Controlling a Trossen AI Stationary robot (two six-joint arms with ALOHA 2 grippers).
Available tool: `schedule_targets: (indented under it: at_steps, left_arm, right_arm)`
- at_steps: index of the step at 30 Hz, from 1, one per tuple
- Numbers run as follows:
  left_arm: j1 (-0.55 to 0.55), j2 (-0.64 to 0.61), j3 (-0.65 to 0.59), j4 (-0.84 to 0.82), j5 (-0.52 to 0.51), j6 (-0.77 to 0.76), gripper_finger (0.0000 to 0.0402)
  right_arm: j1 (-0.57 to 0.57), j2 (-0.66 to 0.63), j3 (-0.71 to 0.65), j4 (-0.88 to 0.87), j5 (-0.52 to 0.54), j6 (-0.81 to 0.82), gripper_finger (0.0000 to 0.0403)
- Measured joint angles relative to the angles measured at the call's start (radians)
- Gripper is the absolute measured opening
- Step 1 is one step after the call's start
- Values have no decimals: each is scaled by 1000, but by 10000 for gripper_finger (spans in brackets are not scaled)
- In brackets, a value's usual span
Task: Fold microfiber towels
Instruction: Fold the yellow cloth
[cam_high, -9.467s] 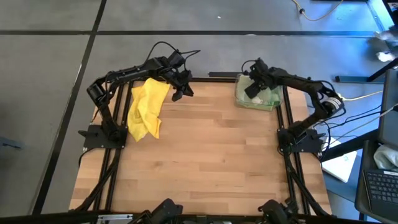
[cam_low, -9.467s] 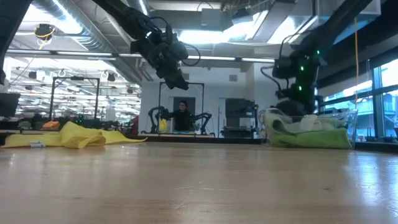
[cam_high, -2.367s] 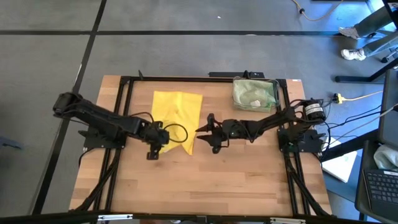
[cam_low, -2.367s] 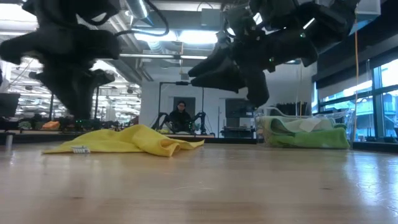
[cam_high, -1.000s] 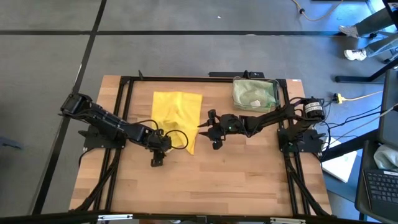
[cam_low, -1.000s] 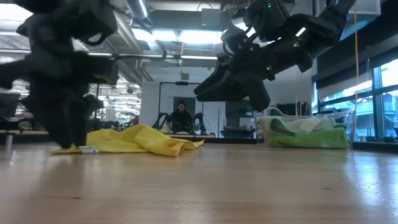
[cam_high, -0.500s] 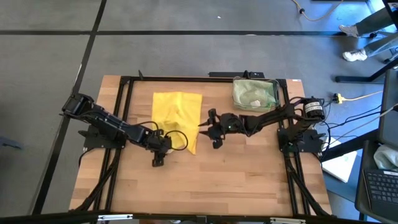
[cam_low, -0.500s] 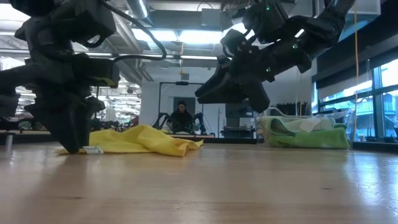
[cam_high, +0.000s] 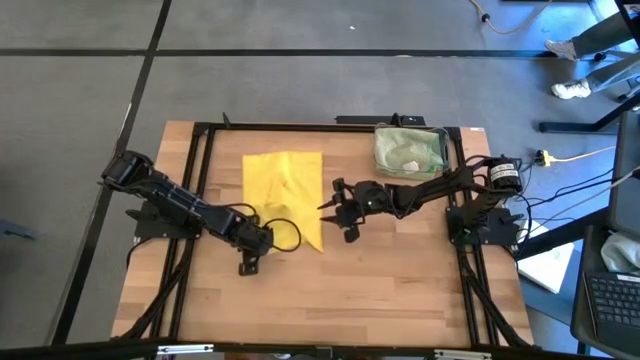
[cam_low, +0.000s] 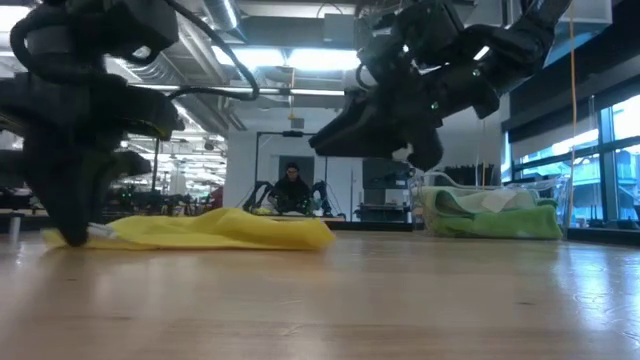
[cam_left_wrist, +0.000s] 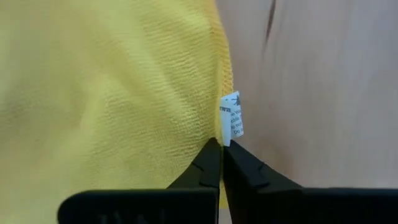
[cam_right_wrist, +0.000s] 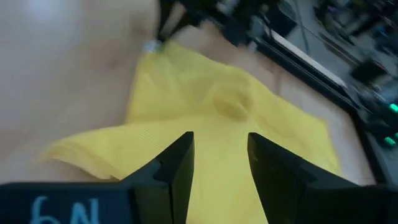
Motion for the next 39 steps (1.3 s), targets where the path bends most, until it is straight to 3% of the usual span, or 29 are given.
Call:
schedule_targets:
  at_steps: [6, 14, 21, 24, 32, 39]
  left_arm:
    - [-25, -2, 156, -251, -19, 20, 1]
    - [-70, -3, 230, -255, -29, 18, 0]
    - [-102, -3, 232, -260, -51, -3, 0]
    - [-108, -4, 232, -260, -78, -8, 0]
    - [-107, -5, 232, -253, -135, -31, 0]
    - [-107, -5, 232, -245, -146, -38, 0]
  right_arm:
    - [0, 0, 0, -12, -88, 17, 152]
    - [48, 0, 0, -196, -159, 66, 152]
    - [199, 1, 0, -311, 36, -45, 152]
    - [248, 1, 0, -311, 72, -55, 152]
    - [276, 26, 0, -301, 222, 124, 152]
    - [304, 112, 2, -280, 228, 251, 153]
